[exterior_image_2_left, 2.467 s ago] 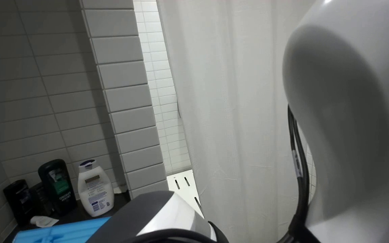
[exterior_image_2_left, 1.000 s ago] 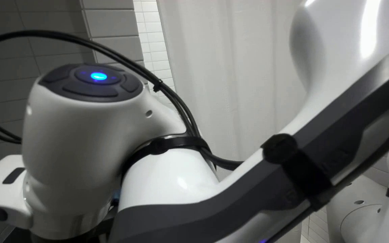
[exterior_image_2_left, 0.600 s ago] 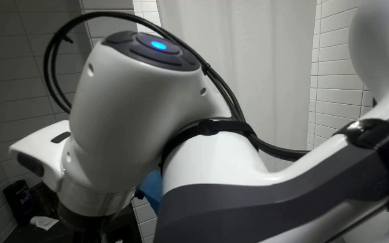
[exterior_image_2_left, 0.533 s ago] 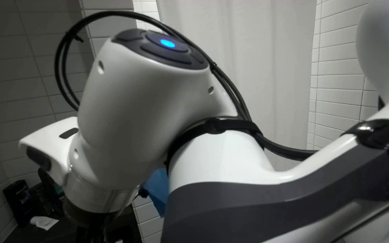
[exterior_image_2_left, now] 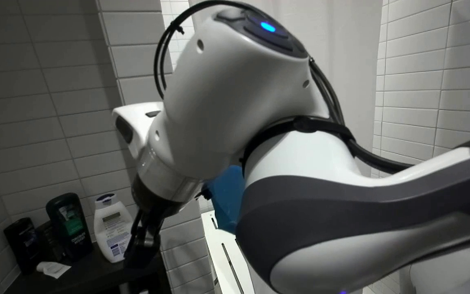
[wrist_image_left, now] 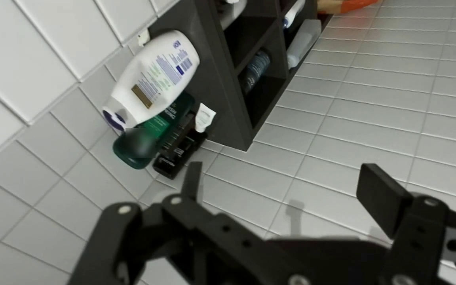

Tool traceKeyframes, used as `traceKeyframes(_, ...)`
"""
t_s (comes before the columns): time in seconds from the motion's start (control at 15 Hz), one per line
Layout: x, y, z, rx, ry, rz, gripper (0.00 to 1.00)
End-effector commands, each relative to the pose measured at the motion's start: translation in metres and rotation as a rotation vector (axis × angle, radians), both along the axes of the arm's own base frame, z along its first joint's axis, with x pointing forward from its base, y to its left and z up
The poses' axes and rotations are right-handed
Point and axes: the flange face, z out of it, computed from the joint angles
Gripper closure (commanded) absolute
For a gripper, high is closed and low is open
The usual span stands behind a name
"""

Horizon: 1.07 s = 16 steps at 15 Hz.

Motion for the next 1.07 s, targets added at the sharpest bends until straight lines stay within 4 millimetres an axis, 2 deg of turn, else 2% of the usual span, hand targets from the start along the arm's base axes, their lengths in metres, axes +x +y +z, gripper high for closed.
traceKeyframes(0.0, 0.002, -0.034, 0.021, 0.041, -0.016, -0.110, 0.00)
traceKeyframes(0.27, -0.008, -0.060, 0.044, 0.037, -0.049, -0.181, 0.00)
traceKeyframes(0.47, -0.026, -0.083, 0.044, 0.048, -0.032, -0.226, 0.00)
traceKeyframes(0.6, -0.042, -0.085, 0.037, 0.015, -0.027, -0.191, 0.00)
traceKeyframes(0.73, -0.065, -0.075, 0.033, -0.046, -0.107, -0.129, 0.00)
traceKeyframes(0.8, -0.048, -0.077, 0.041, -0.008, -0.056, -0.166, 0.00)
traceKeyframes(1.0, -0.067, -0.072, 0.037, -0.030, -0.090, -0.132, 0.00)
